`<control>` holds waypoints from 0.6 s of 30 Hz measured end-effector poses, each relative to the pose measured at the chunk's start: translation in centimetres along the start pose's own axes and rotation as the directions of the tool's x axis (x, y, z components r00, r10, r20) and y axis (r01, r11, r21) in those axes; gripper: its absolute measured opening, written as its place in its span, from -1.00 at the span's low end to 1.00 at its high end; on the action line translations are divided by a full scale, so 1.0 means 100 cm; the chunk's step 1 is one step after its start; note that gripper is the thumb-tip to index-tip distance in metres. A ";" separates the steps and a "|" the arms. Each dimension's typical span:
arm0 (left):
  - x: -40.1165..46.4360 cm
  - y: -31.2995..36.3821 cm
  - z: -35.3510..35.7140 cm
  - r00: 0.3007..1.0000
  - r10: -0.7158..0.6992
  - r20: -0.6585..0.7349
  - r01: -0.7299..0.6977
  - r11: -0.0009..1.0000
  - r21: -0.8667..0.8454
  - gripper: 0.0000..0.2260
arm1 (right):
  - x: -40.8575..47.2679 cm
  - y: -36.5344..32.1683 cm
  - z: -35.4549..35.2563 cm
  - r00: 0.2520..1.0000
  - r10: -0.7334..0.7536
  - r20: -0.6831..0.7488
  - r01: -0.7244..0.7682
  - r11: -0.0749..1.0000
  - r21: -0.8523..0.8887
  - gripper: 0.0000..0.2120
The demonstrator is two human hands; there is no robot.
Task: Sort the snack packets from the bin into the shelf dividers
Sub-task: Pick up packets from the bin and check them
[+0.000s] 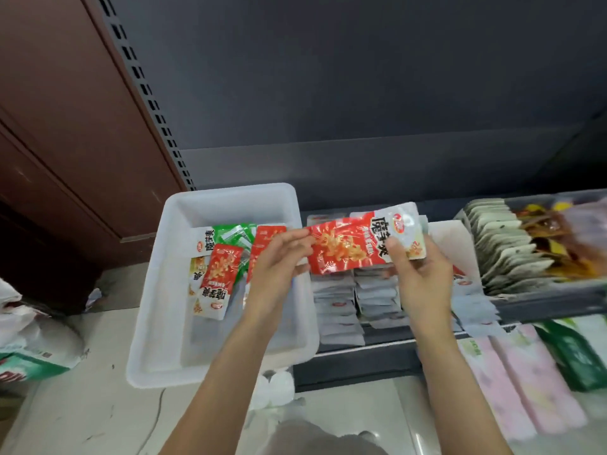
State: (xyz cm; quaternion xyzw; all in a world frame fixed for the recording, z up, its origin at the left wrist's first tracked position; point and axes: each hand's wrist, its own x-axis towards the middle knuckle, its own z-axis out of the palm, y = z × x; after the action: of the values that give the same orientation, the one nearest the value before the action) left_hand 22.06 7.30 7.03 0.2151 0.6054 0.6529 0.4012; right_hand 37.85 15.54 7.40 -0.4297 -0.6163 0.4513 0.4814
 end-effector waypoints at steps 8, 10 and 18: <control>0.013 -0.021 0.135 0.937 0.044 0.347 -0.158 0.939 0.306 -0.75 | 0.017 0.026 -0.138 0.950 -0.029 -0.312 -0.024 0.986 -0.163 -0.90; 0.018 -0.028 0.165 0.905 0.116 0.410 -0.273 0.896 0.350 -0.71 | 0.023 0.029 -0.160 0.948 -0.119 -0.297 0.017 0.945 -0.327 -0.84; 0.043 -0.055 0.210 0.745 0.303 0.594 -0.649 0.534 0.542 -0.90 | 0.061 0.079 -0.164 0.945 -0.295 0.141 0.309 0.662 -0.683 -0.92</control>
State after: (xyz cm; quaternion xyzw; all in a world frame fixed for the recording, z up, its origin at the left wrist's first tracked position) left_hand 37.13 23.36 4.48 0.6537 0.6206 0.3811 0.2058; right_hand 53.67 25.47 3.15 -0.4667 -0.8072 0.1034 0.3462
